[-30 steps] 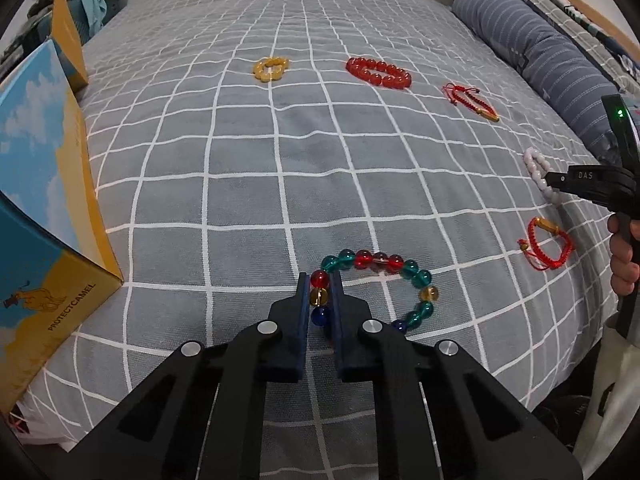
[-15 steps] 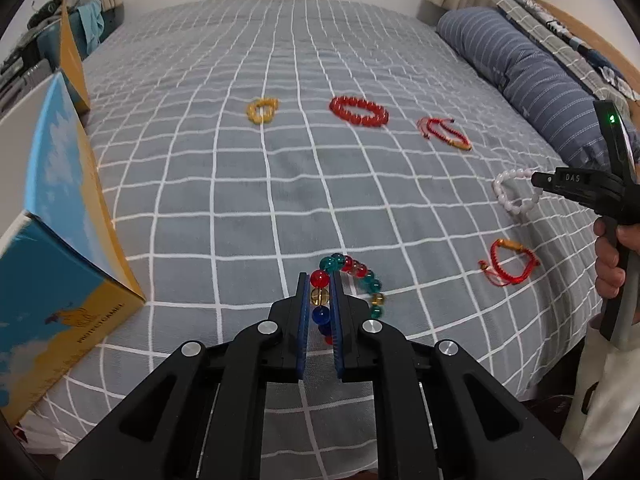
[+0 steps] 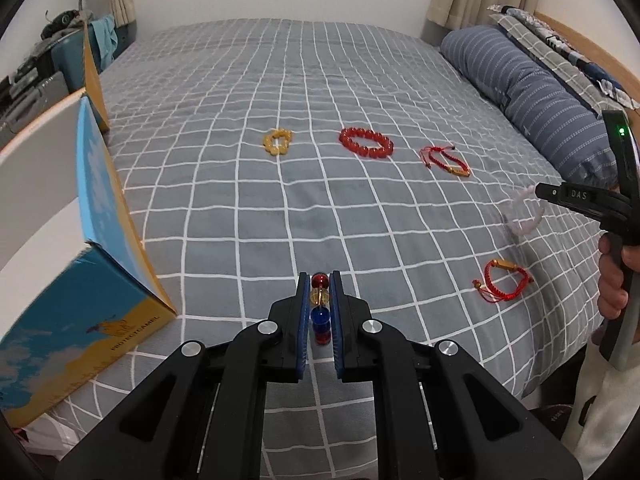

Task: Organize jewelry
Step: 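Carry both held bracelets toward the white box, then lower the glass bead bracelet into the box with the left tool while the right tool lowers the pink bracelet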

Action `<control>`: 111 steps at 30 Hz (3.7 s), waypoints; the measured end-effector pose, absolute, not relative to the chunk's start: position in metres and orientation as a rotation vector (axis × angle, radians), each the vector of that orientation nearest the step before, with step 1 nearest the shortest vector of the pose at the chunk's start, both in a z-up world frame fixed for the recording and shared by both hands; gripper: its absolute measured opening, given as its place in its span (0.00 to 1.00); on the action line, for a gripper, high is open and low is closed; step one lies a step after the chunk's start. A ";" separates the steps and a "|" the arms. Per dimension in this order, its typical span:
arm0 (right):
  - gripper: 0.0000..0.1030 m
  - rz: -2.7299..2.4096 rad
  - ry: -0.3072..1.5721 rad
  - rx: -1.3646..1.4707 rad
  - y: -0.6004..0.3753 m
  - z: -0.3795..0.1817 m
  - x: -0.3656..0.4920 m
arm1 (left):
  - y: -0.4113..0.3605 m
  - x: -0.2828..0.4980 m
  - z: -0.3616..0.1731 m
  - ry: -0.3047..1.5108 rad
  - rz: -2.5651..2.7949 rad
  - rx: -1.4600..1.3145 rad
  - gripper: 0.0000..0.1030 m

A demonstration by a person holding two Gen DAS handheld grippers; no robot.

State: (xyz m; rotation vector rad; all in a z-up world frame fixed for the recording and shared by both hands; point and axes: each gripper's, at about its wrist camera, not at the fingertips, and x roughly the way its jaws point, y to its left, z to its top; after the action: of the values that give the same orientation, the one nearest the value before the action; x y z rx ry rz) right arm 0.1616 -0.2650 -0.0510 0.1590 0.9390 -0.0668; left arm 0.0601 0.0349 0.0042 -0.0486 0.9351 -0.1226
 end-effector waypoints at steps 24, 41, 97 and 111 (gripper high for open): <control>0.11 0.017 0.839 0.101 -0.226 -0.009 0.146 | 0.041 0.064 0.045 0.862 -0.028 -0.022 0.09; 0.11 0.151 0.781 0.024 -0.154 0.041 0.146 | 0.077 0.061 0.105 0.791 0.079 -0.018 0.09; 0.12 0.665 0.889 -0.249 0.206 -0.010 0.103 | 0.326 -0.026 0.033 0.892 0.533 -0.295 0.10; 0.56 0.677 0.854 -0.234 0.203 -0.004 0.096 | 0.322 -0.034 0.043 0.845 0.531 -0.301 0.45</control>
State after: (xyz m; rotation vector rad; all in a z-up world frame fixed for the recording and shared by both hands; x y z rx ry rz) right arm 0.0957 0.2035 -0.0039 -0.2340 0.8541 0.6770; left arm -0.0335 0.3224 0.0427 -0.3015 0.8446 0.5309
